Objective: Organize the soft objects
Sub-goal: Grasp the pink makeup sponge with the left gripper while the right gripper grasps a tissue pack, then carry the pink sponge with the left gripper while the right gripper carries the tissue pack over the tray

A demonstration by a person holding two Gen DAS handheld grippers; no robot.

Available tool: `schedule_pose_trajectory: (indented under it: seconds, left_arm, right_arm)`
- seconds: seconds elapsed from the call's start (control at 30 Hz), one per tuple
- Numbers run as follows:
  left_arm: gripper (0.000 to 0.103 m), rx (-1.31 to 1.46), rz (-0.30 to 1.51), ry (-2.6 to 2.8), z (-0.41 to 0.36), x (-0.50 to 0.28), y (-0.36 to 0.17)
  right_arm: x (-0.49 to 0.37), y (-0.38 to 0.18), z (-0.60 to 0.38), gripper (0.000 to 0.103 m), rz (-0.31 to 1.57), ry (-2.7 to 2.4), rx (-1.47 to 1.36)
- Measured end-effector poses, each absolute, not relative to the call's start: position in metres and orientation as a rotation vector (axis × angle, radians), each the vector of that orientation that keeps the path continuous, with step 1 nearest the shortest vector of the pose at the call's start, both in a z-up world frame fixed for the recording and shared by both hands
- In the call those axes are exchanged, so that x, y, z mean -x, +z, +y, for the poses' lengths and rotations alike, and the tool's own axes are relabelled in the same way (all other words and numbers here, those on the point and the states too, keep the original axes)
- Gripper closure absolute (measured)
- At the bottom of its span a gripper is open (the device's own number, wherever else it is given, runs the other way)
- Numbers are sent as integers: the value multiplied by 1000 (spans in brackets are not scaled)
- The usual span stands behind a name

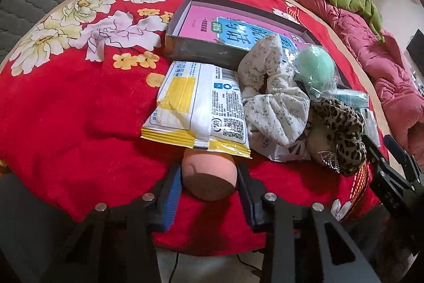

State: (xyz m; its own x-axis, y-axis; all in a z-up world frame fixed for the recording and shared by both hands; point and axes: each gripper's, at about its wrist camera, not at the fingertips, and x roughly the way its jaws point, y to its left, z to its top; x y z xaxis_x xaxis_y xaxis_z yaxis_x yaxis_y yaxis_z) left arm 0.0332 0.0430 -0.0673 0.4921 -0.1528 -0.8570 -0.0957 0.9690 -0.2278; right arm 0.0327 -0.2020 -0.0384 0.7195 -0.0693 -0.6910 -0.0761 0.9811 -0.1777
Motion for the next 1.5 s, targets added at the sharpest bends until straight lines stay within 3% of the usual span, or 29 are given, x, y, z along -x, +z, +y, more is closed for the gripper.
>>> schedule_pose_trajectory:
  seconds: [0.1, 0.17, 0.33, 0.43, 0.8, 1.5]
  left_arm:
    - [63, 270, 1061, -40, 45, -34, -68]
    - [63, 273, 1058, -44, 46, -35, -68]
    - [64, 277, 1057, -52, 46, -34, -67]
    - [64, 286, 1054, -55, 48, -33, -66]
    - [65, 279, 1031, -91, 43, -24, -49]
    - [65, 244, 907, -132, 34, -9, 5]
  right_arm:
    - [-37, -40, -204, 22, 747, -21, 241]
    - [-41, -42, -207, 34, 748, -31, 259]
    - [-46, -42, -212, 77, 753, -10, 244]
    - [-46, -39, -218, 81, 752, 18, 208]
    - [-29, -12, -227, 83, 676, 114, 74]
    - [-5, 14, -213, 83, 570, 181, 90]
